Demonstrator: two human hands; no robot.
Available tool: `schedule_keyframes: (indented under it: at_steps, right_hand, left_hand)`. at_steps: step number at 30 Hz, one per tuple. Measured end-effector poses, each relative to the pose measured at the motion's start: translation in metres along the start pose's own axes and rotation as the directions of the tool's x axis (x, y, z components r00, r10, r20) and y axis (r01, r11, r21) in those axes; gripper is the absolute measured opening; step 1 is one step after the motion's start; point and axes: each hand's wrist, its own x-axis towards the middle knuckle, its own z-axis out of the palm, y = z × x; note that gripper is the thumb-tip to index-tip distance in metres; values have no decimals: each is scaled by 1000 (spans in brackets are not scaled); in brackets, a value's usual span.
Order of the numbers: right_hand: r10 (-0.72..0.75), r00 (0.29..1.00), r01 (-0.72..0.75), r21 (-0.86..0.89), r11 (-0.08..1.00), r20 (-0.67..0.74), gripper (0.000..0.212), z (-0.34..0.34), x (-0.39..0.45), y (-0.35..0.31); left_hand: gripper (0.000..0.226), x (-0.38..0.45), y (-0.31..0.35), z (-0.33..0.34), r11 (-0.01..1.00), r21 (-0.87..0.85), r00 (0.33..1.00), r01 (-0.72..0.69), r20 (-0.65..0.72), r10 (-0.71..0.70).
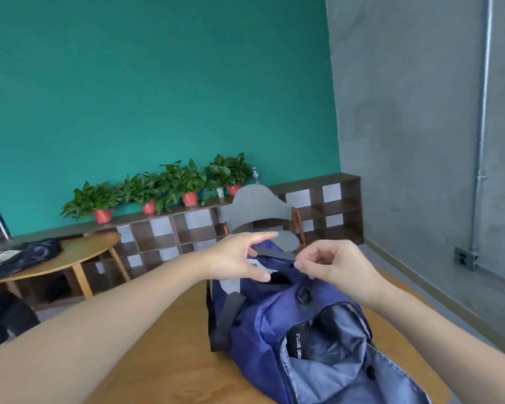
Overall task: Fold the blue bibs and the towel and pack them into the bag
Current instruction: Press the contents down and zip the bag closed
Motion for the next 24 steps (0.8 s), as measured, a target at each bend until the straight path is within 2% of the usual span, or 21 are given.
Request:
schedule_keyframes:
  at_steps: [3,6,11,15,21,24]
  right_hand:
    - [-16,999,20,-113,993,29,5,11,34,-14]
    - [0,992,32,-258,966,123,5,27,73,-16]
    - [57,964,48,-382,923,258,5,56,142,5]
    - [128,932,51,-473,880,339,5,81,201,34]
    - [80,931,145,-561,815,357,10,118,273,79]
    - [111,906,172,-597,784,408,8,130,293,100]
  left_hand:
    - [85,1,-35,-24,995,-61,994,79,-74,-84]
    - [74,7,-75,-40,986,-74,976,152,-148,-161]
    - [56,37,-134,-46,977,-101,960,189,-191,-205]
    - [50,76,-175,-41,976,-103,965,190,-166,-206]
    - [41,133,-222,-26,989,-91,987,113,-102,-122]
    - [33,155,-241,-20,994,-89,991,71,-106,-80]
